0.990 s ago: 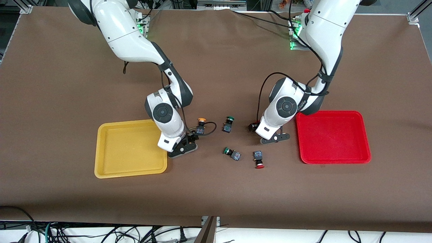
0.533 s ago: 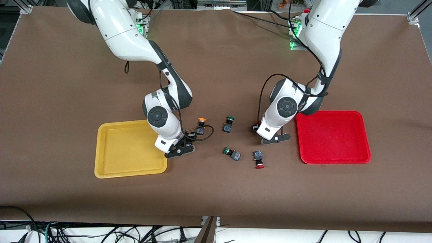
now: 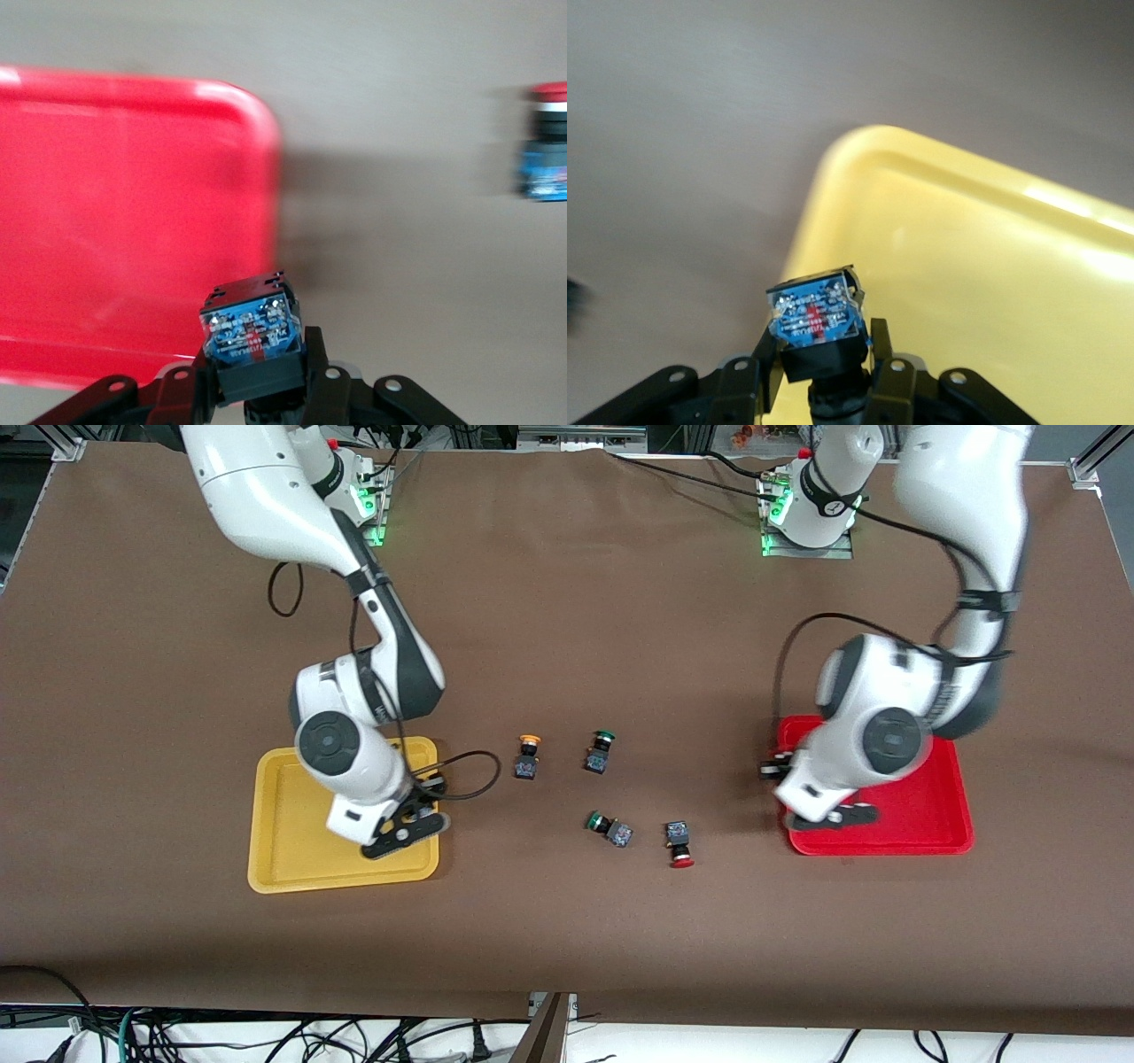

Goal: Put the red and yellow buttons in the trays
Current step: 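Place the yellow button in the yellow tray while the left gripper places red, then grasp another yellow button with the right gripper while the left gripper grasps red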

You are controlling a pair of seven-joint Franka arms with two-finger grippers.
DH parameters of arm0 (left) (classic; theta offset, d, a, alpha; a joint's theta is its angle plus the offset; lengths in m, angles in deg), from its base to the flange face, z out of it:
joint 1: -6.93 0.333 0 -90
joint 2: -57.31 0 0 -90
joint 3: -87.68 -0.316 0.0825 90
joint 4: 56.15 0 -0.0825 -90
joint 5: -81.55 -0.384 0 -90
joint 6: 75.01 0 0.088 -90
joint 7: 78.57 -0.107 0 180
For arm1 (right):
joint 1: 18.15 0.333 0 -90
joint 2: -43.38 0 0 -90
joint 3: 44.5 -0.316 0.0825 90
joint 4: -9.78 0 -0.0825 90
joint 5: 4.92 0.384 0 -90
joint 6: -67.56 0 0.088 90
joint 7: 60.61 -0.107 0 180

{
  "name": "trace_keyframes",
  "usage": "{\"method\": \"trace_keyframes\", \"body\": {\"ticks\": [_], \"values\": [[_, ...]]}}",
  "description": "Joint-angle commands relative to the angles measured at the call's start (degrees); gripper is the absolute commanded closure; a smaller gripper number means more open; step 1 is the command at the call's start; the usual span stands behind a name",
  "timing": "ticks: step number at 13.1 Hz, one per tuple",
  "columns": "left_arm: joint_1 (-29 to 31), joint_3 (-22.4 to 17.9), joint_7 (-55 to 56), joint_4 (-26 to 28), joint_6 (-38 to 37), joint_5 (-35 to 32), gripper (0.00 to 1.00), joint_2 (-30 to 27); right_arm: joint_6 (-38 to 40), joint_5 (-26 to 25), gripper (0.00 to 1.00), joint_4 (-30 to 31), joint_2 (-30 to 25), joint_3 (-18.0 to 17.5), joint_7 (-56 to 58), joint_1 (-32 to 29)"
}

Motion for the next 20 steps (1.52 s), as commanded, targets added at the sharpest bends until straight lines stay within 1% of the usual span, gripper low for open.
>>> {"method": "trace_keyframes", "body": {"ticks": [1, 2, 3, 4, 5, 6, 7, 9, 10, 11, 12, 13, 14, 15, 16, 17, 19, 20], "values": [[6.55, 0.84, -11.15, -0.19, 0.36, -2.16, 0.83, 3.15, -3.79, -0.42, 0.81, 2.51, 0.64, 0.30, 9.98, -5.85], [8.05, 0.84, -14.05, 0.43, 1.94, -2.17, 0.83, 4.82, -4.86, 0.20, 0.62, 3.39, 1.16, 0.12, 11.32, -7.79], [8.41, 0.84, -16.26, 2.26, 4.48, -2.17, 0.79, 5.79, -4.52, 1.07, 0.23, 3.48, 1.34, -0.14, 10.81, -8.76], [8.59, 0.84, -16.89, 3.67, 6.77, -2.17, 0.53, 5.80, -3.65, 3.52, 0.10, 3.22, 1.00, -0.14, 11.15, -8.77], [8.59, 0.84, -16.90, 3.86, 6.88, -2.17, 0.01, 5.80, -0.68, 5.46, 0.06, 2.70, 0.47, -0.23, 10.81, -8.17], [8.59, 0.84, -16.90, 3.60, 6.53, -2.17, 0.00, 5.45, 2.92, 6.78, 0.06, 1.73, -0.40, -0.32, 8.19, -7.81], [8.42, 1.19, -16.55, 2.64, 5.66, -2.17, 0.00, 4.58, 4.87, 6.97, 0.06, 0.68, -0.50, -0.32, 3.73, -6.85], [7.45, 1.71, -16.54, -1.74, 2.50, -1.38, 0.00, 2.56, 6.29, 7.06, 0.06, 0.14, -0.59, -0.41, -6.11, -2.91], [7.19, 3.63, -16.63, -4.72, 2.22, -1.20, 0.00, 2.55, 6.30, 7.14, 0.06, 0.14, -0.68, -0.41, -11.56, -0.80], [6.93, 6.35, -16.37, -7.10, 2.31, -1.29, 0.00, 2.81, 6.30, 8.28, 0.06, 0.23, -0.59, -0.49, -17.09, 1.05], [5.79, 8.55, -16.28, -8.78, 2.83, -1.72, 0.00, 4.03, 6.21, 11.07, 0.06, 0.23, -0.59, -0.76, -21.93, 2.81], [3.60, 9.01, -16.63, -10.28, 3.44, -1.55, 0.00, 6.05, 5.69, 13.71, 0.07, 0.32, -0.24, -0.85, -26.07, 4.65], [1.93, 9.01, -16.37, -12.38, 5.63, -1.29, 0.00, 8.24, 5.16, 15.56, 0.07, 0.32, 0.11, -0.85, -30.29, 7.11], [0.43, 9.10, -15.85, -12.75, 9.48, -0.94, 0.00, 10.00, 3.67, 16.10, 0.08, 0.32, 0.81, -0.85, -34.59, 9.13], [-0.97, 9.10, -14.36, -12.58, 15.26, 0.98, 0.00, 11.33, 1.92, 16.20, 0.08, 0.41, 1.17, -0.85, -38.55, 10.55], [-2.64, 9.01, -10.26, -11.79, 20.45, 3.35, 0.00, 12.64, 0.51, 16.20, 0.08, 0.75, 1.60, -0.85, -40.94, 11.69], [-3.18, 9.10, -4.09, -11.17, 27.41, 3.81, 0.00, 16.16, -1.52, 16.29, 0.09, 1.11, 2.48, -0.93, -44.20, 13.89], [-4.58, 9.01, -2.06, -10.82, 31.27, 3.90, 0.00, 17.30, -2.83, 16.29, 0.09, 1.46, 3.18, -0.85, -45.70, 14.77]]}}
